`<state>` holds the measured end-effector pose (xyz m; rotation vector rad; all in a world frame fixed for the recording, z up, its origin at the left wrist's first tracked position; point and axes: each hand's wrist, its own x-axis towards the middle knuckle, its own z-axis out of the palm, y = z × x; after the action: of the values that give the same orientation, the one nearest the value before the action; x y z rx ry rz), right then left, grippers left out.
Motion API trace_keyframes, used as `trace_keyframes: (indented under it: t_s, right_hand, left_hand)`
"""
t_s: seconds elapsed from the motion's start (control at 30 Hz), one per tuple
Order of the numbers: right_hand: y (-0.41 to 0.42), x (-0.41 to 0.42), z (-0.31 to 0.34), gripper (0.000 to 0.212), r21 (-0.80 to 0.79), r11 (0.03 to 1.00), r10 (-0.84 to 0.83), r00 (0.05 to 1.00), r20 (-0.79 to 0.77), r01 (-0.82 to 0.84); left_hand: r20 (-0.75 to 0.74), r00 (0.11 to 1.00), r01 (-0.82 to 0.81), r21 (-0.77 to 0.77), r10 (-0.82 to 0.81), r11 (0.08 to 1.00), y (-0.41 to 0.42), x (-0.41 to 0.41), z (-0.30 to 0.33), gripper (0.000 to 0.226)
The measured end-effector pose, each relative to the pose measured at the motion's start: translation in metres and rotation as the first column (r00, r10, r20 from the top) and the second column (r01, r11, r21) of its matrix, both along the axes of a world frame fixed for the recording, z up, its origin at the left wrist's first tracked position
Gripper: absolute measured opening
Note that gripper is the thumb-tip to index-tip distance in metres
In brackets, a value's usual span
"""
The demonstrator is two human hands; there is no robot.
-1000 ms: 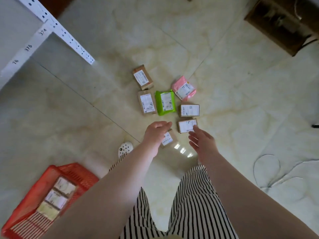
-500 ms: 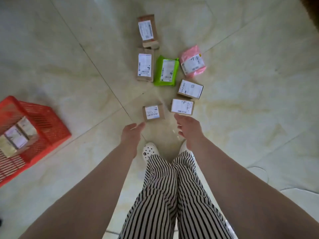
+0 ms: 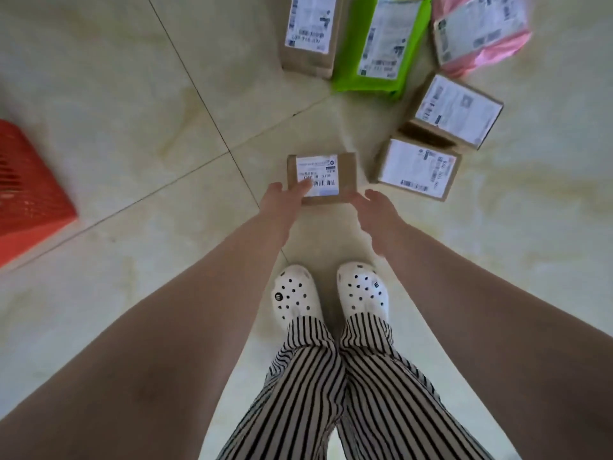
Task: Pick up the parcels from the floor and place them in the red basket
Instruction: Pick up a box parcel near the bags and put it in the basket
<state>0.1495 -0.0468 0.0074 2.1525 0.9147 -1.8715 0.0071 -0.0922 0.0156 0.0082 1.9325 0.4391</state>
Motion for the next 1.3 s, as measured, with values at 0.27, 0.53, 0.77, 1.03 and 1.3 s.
trace_keyframes:
  t_s: [0.27, 0.53, 0.77, 1.03, 1.3]
  right_hand:
    - [0.0, -0.025, 0.024, 0.044, 0.157, 0.981, -0.101, 0.992, -0.074, 0.111]
    - [0.012, -0.064, 0.162, 0.049, 0.202, 0.893, -0.329, 0.889, -0.318, 0.402]
    - [0.009, -0.122, 0.304, 0.078, 0.075, 0.963, -0.197, 0.867, -0.458, 0.258]
    - [-0.045, -0.19, 0.381, 0.065, 0.177, 0.971, 0.228, 0.84, -0.492, -0.16]
    - [-0.201, -0.292, 0.384, 0.088, 0.133, 0.89, 0.449, 0.787, -0.423, -0.436]
  left_hand:
    - [-0.061, 0.967, -0.243, 0.071, 0.247, 0.967, 0.01, 0.003, 0.016, 0.051]
    - [0.06, 0.863, -0.504, 0.169, 0.502, 0.847, 0.002, -0.017, 0.16, 0.071]
    - [0.274, 0.656, -0.755, 0.253, 0.703, 0.605, -0.015, -0.051, 0.299, 0.085]
    - [0.303, 0.701, -0.71, 0.378, 0.646, 0.594, -0.128, -0.144, 0.37, 0.064]
    - [0.359, 0.607, -0.791, 0.354, 0.709, 0.498, -0.299, -0.228, 0.372, 0.038]
